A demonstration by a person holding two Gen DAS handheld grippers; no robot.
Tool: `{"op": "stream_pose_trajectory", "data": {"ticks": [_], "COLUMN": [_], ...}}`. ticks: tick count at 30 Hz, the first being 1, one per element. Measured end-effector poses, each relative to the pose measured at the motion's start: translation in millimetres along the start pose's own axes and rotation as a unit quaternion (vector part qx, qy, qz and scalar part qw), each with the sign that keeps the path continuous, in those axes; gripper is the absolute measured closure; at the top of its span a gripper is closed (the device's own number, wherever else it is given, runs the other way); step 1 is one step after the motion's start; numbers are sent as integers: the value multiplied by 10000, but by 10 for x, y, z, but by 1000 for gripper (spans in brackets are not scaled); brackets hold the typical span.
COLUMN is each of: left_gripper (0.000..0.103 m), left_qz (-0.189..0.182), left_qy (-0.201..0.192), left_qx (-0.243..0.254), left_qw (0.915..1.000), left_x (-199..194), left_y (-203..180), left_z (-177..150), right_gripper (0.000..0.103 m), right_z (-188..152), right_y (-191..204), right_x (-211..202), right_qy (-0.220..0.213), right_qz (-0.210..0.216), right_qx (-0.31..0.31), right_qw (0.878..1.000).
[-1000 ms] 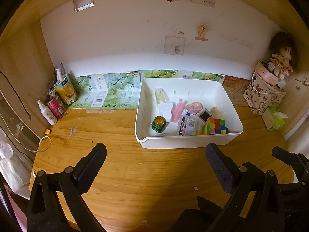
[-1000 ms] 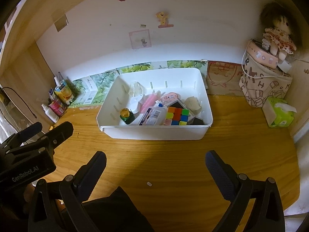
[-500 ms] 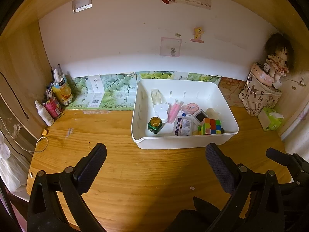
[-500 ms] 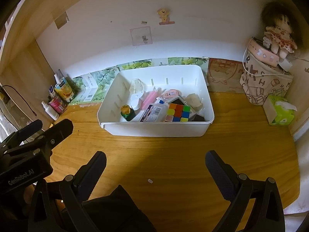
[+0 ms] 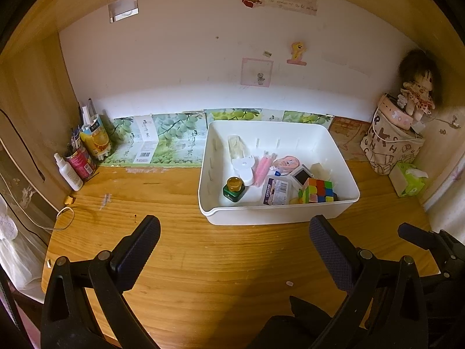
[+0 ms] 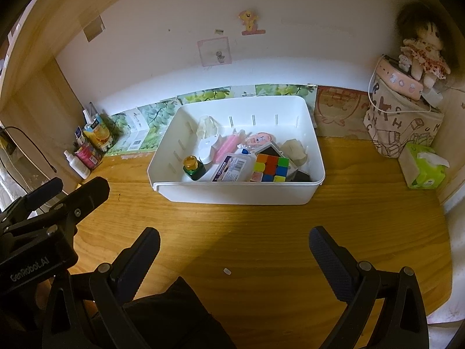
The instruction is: Organize rigid objects
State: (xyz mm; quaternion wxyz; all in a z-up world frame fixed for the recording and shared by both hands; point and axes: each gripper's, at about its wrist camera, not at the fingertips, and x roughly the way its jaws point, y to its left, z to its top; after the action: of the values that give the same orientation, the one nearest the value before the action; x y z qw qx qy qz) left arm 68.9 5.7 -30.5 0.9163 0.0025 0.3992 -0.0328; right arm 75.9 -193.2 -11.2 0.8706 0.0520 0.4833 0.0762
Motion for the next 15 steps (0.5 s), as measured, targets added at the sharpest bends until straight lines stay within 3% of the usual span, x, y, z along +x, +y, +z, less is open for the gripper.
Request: {"op": "stream_pose_trajectory", "data": {"ticks": [15], "left_gripper": [1], "left_qz": [77], "left_qy": [26], "left_qx": [-7], "left_qw": [10000], "left_x": [49], "left_y": [18], "left_z": [24], "right_gripper": [0], "right_z": [18], "right_y": [-5], "right_x": [62], "right_qy": [126], "right_qz": [23], "right_qx": [-24], "right_qw": [9999]}}
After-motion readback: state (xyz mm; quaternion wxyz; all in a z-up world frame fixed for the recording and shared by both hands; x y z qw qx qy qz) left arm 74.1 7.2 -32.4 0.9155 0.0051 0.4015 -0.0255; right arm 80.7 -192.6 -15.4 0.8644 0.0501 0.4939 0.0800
